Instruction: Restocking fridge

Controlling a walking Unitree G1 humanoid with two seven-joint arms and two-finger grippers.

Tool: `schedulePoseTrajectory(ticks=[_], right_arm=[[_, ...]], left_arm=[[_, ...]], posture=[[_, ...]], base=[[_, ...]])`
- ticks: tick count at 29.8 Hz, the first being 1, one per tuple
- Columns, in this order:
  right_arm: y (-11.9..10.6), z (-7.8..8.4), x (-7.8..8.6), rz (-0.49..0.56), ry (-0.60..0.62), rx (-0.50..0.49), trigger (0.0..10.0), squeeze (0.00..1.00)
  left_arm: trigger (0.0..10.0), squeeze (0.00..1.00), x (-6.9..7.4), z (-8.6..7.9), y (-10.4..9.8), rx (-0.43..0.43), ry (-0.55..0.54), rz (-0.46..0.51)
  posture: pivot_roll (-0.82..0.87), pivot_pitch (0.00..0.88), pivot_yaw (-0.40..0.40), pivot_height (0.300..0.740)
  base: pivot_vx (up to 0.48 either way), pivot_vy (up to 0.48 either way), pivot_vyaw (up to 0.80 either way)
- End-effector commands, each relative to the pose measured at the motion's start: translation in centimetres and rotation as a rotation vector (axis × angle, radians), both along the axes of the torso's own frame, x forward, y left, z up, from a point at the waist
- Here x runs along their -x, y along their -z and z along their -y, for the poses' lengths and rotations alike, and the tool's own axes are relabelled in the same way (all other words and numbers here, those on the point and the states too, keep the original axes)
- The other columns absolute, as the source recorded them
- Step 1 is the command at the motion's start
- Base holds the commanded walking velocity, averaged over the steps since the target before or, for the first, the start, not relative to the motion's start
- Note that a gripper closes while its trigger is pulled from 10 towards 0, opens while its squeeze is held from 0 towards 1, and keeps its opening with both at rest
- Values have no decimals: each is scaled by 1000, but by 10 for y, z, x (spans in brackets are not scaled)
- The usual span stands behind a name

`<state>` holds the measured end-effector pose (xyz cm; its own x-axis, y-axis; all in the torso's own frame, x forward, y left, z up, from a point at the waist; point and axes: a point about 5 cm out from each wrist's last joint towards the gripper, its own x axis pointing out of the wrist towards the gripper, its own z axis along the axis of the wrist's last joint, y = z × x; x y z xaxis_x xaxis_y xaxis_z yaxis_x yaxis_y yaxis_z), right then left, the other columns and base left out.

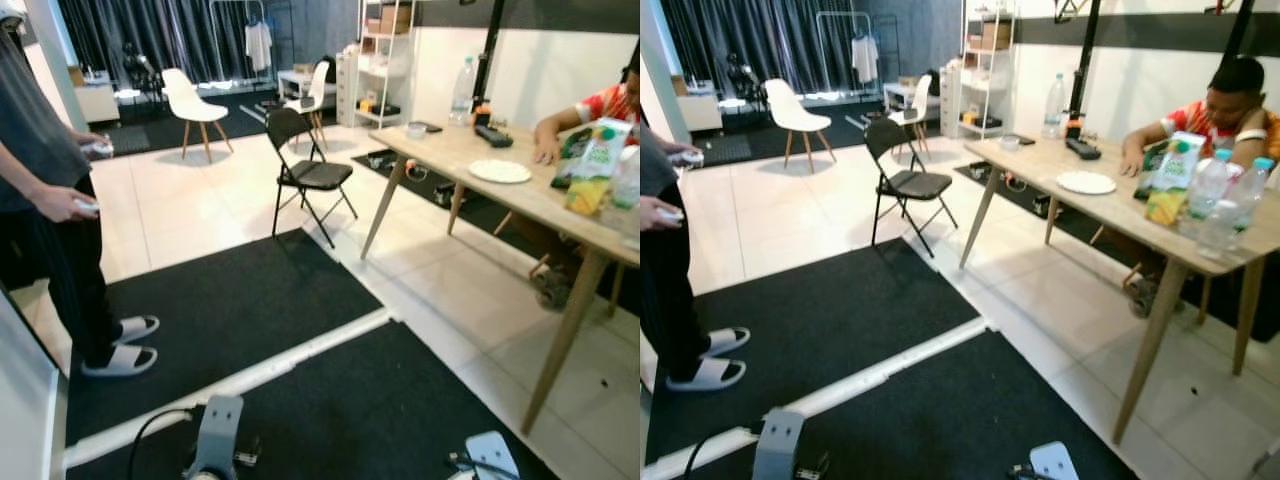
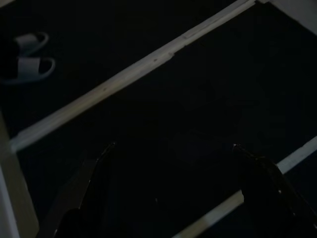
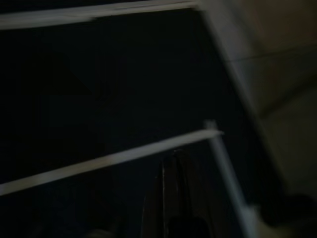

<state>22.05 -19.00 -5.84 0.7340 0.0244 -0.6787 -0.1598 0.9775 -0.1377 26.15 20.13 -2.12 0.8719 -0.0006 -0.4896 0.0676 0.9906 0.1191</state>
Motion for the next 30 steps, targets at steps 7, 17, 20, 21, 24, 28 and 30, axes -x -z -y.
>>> schedulePoseTrajectory(ticks=[7,17,20,21,24,28,30], right_arm=[[-1,7,1,-4,18,4,10000,0],[-2,8,0,2,4,17,10000,0],[-1,8,0,2,9,13,10000,0],[-1,8,0,2,9,13,10000,0],[-1,8,0,5,9,7,10000,0],[-1,8,1,4,6,7,10000,0],[-1,7,0,5,2,7,10000,0]], left_arm=[[10000,0,2,2,3,-6,9,-20],[10000,0,2,1,2,-7,10,-17],[10000,0,2,0,2,-8,11,-17],[10000,0,2,0,2,-8,11,-17],[10000,0,2,0,2,-11,12,-18],[10000,0,3,-1,3,-14,12,-20],[10000,0,3,-2,3,-15,12,-20]], posture=[[-69,66,51,740],[-65,66,54,740],[-64,67,55,740],[-64,67,55,740],[-62,69,55,740],[-58,71,56,740],[-56,72,56,740]], base=[[348,0,-679],[340,0,-650],[338,0,0],[341,0,0],[334,0,0],[336,0,0],[332,0,0]])
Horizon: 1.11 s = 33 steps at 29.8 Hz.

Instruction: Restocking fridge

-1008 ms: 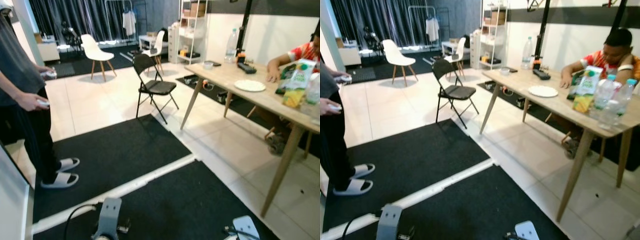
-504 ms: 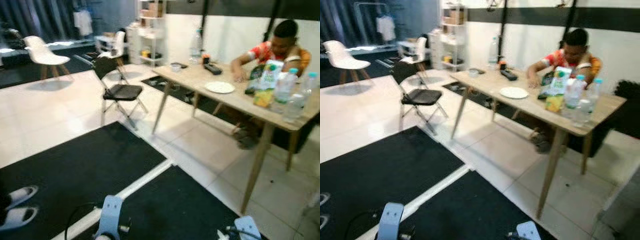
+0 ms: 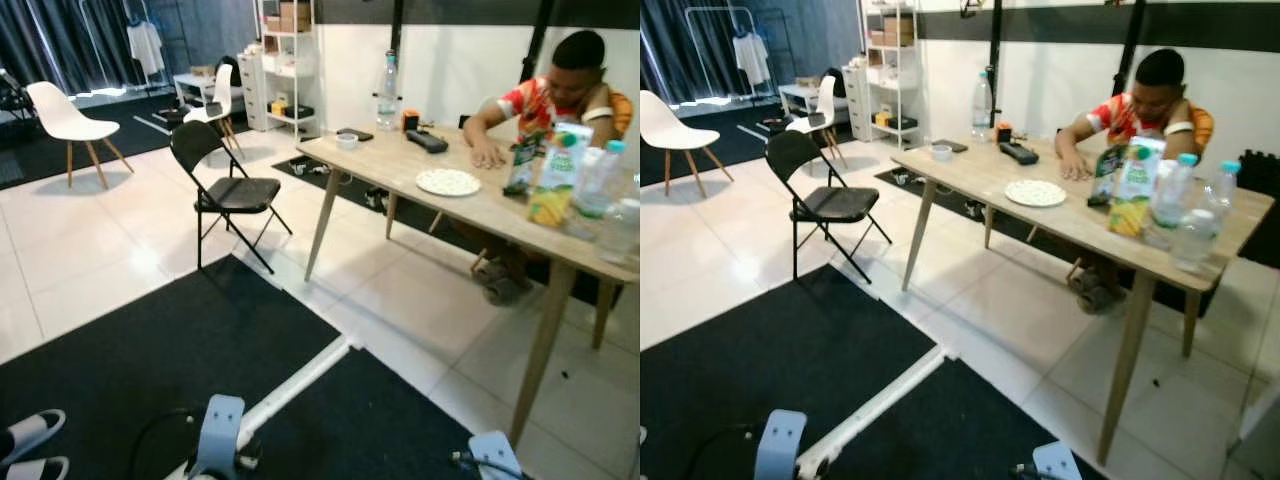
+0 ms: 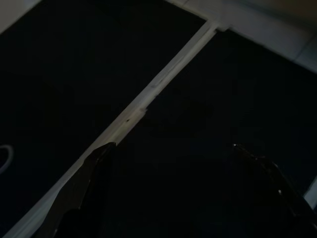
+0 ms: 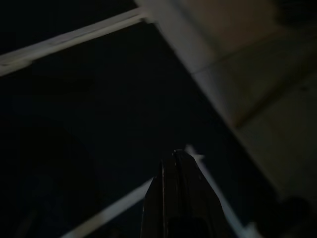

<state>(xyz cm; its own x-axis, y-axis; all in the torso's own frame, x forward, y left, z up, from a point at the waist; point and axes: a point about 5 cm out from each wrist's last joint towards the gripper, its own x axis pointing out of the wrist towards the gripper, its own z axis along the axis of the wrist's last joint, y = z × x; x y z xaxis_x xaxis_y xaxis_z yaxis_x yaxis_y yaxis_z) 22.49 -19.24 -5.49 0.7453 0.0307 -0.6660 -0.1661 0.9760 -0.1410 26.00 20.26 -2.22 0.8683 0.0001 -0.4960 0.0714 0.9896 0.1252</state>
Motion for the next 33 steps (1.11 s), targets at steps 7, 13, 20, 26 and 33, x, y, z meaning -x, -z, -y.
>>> schedulePoseTrajectory(ticks=[7,13,20,26,33], right_arm=[[3,4,6,-14,18,-7,10000,0],[4,3,6,-17,20,-10,10000,0],[4,3,7,-17,24,-11,10000,0],[4,2,6,-17,28,-13,10000,0],[4,1,6,-16,41,-21,10000,0]], left_arm=[[10000,0,3,-2,2,-12,10,-15],[10000,0,4,-3,2,-16,15,-15],[10000,0,4,-4,2,-21,21,-18],[10000,0,4,-5,2,-25,24,-17],[10000,0,2,-7,0,-30,22,-15]], posture=[[-53,75,60,740],[-52,78,61,740],[-48,78,62,740],[-45,75,66,740],[-38,69,70,740]], base=[[329,0,0],[323,0,-615],[319,0,-800],[312,0,-800],[309,0,-800]])
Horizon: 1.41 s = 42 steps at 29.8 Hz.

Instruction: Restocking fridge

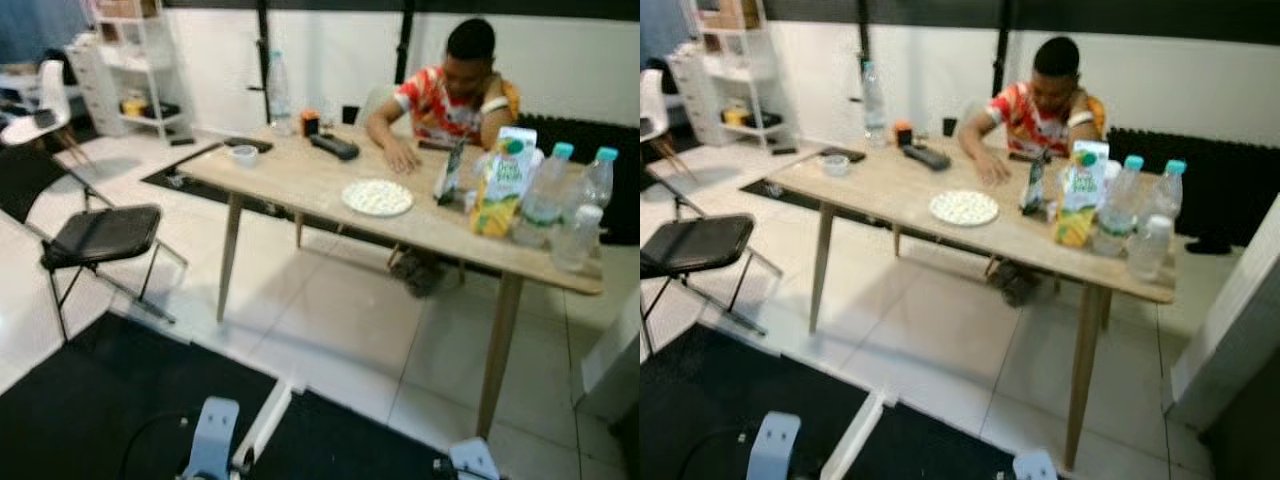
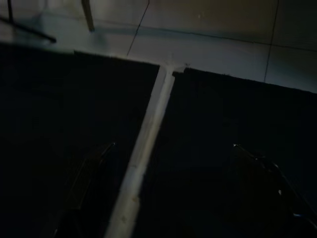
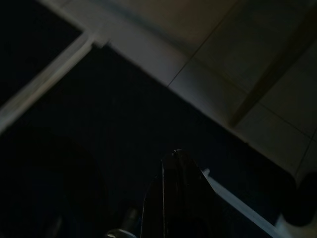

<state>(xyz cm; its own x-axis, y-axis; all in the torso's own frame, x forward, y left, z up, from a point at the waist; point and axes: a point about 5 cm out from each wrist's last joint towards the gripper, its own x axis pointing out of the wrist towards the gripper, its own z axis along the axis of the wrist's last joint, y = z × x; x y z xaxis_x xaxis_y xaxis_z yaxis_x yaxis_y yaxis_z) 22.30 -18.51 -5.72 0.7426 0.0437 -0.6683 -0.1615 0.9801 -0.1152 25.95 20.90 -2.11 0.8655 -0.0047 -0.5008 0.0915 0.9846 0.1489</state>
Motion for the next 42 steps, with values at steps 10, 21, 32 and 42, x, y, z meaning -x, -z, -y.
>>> schedulePoseTrajectory(ticks=[10,21,32,42], right_arm=[[4,7,8,-18,68,-11,10000,0],[10,12,18,-37,122,-20,10000,0],[11,14,22,-46,137,-15,10000,0],[10,15,21,-36,112,-3,10000,0]], left_arm=[[10000,0,0,-3,0,-12,10,-7],[10000,0,-3,-3,-3,-17,29,-9],[10000,0,-2,-2,-2,-8,41,-5],[10000,0,2,-3,0,-17,39,-9]], posture=[[-37,65,81,740],[-39,60,93,740],[-38,59,93,740],[-31,56,81,740]], base=[[300,0,-800],[289,0,-800],[202,0,-582],[0,0,0]])
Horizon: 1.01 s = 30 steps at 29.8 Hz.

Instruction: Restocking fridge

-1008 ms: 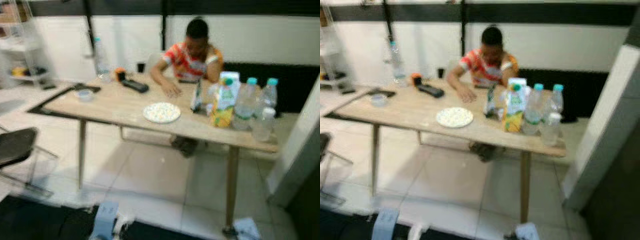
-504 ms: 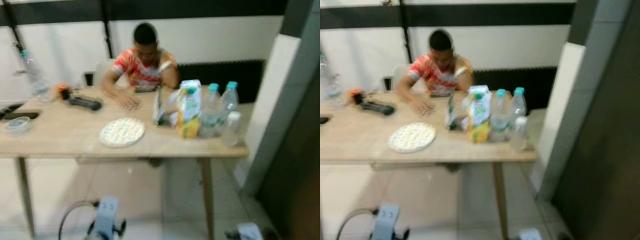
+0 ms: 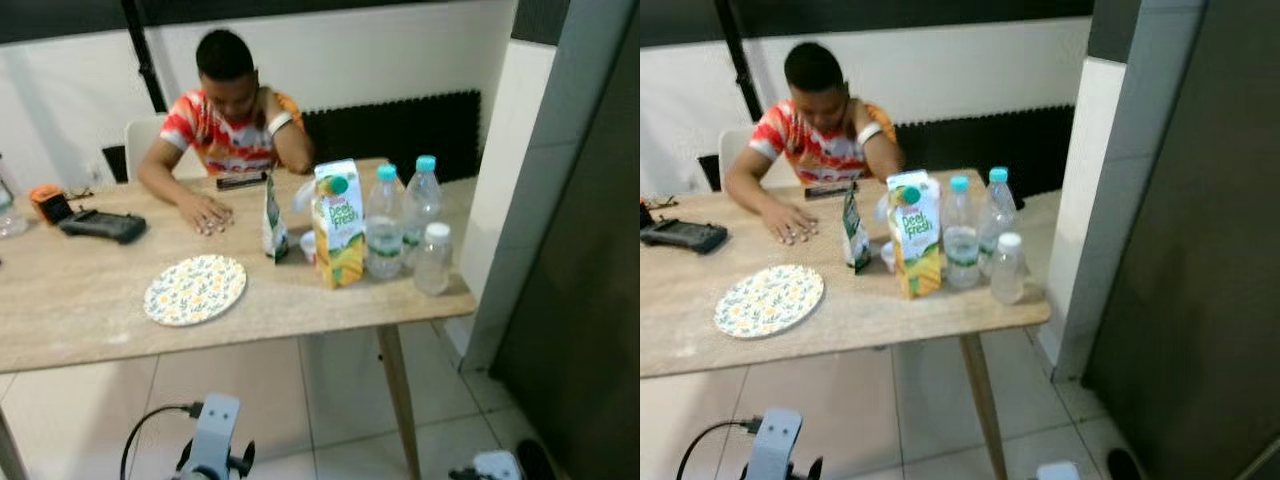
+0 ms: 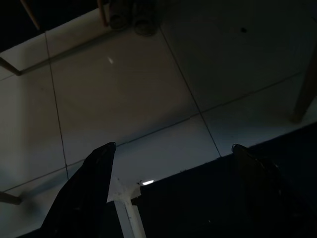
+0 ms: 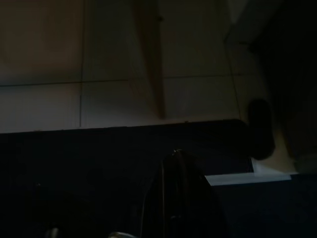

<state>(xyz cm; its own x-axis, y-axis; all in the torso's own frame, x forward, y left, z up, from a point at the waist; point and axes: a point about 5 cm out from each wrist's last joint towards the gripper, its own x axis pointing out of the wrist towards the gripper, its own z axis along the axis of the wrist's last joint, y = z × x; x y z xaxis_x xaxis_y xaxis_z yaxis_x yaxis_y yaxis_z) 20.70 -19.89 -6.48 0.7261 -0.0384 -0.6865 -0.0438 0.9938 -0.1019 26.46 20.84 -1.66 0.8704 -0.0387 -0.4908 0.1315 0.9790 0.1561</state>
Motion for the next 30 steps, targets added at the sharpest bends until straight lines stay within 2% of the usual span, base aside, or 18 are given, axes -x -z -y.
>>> schedulePoseTrajectory(ticks=[1,6,9,11,19,24,28,30], right_arm=[[2,2,4,-11,-12,8,10000,0],[-1,2,-1,-1,-46,22,10000,0],[-6,-1,-10,19,-88,28,10000,0],[-12,-6,-21,28,-143,45,10000,0],[-28,-11,-45,79,-230,65,10000,0],[-35,-4,-53,103,-252,94,10000,0],[-35,-1,-52,90,-247,98,10000,0],[-32,-3,-50,77,-249,104,10000,0]], left_arm=[[10000,0,7,-4,5,-13,-4,-21],[10000,0,7,-4,5,-31,1,-22],[10000,0,7,-5,5,-25,-19,-18],[10000,0,7,-10,5,-23,-69,-26],[10000,0,4,-12,1,-12,-92,-2],[10000,0,2,1,4,-11,-55,-25],[10000,0,-2,10,3,7,-39,-14],[10000,0,-1,9,4,4,-42,-23]], posture=[[-31,56,81,740],[-28,58,68,740],[-27,63,61,740],[-24,71,44,740],[-35,74,32,740],[-60,57,52,740],[-66,59,57,740],[-63,62,55,740]], base=[[0,0,0],[0,-192,0],[0,-480,0],[0,0,0],[0,0,0],[0,0,0],[0,0,0],[0,0,0]])
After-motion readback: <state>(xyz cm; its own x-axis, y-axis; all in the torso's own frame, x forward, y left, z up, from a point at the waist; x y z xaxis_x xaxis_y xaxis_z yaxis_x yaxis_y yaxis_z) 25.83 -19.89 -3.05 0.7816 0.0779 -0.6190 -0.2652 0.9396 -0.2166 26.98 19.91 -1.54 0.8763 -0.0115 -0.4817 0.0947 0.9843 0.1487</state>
